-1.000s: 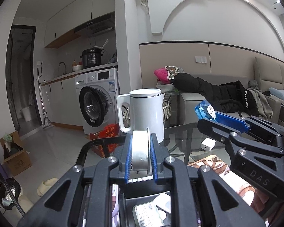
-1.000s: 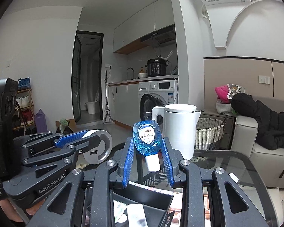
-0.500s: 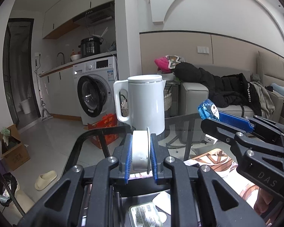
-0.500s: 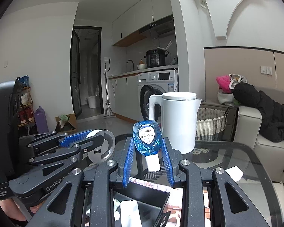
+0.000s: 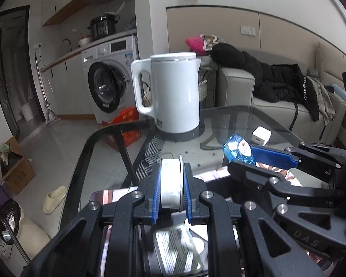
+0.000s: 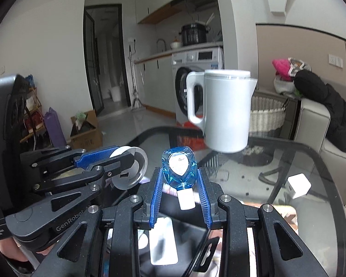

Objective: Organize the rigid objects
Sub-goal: 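Lower the socket into the box with the left tool while the right tool places the blue bottle inside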

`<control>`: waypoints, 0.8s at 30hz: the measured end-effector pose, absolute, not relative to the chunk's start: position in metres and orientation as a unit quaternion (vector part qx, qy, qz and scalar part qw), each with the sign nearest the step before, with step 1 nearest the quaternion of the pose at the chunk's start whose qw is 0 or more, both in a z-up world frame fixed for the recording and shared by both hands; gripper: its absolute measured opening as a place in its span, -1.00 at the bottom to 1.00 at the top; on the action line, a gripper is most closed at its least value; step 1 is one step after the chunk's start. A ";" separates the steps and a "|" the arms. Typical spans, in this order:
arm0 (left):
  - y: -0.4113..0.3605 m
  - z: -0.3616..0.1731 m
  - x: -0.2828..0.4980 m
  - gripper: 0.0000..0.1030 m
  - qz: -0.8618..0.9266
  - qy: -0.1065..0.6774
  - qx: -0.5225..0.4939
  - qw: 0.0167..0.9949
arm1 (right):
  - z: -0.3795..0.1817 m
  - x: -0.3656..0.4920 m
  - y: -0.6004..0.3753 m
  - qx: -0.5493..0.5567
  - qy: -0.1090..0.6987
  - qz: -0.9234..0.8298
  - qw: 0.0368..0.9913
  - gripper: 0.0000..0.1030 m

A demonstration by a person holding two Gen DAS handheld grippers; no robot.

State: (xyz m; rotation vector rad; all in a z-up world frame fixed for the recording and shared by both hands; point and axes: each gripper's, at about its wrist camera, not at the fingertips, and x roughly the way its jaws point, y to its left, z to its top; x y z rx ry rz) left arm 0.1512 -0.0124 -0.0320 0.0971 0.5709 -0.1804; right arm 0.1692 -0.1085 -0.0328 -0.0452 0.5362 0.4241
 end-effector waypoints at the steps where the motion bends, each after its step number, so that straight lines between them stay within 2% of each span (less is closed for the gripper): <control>1: -0.012 -0.034 0.151 -0.70 -0.089 0.287 0.047 0.953 | -0.036 0.171 -0.107 -0.022 0.275 0.211 0.938 -0.42; 13: -0.015 -0.061 0.158 -0.70 -0.104 0.386 0.061 0.915 | -0.076 0.187 -0.090 -0.040 0.388 0.206 0.897 -0.42; 24: -0.011 -0.071 0.160 -0.70 -0.106 0.411 0.061 0.903 | -0.089 0.187 -0.078 -0.063 0.416 0.201 0.885 -0.42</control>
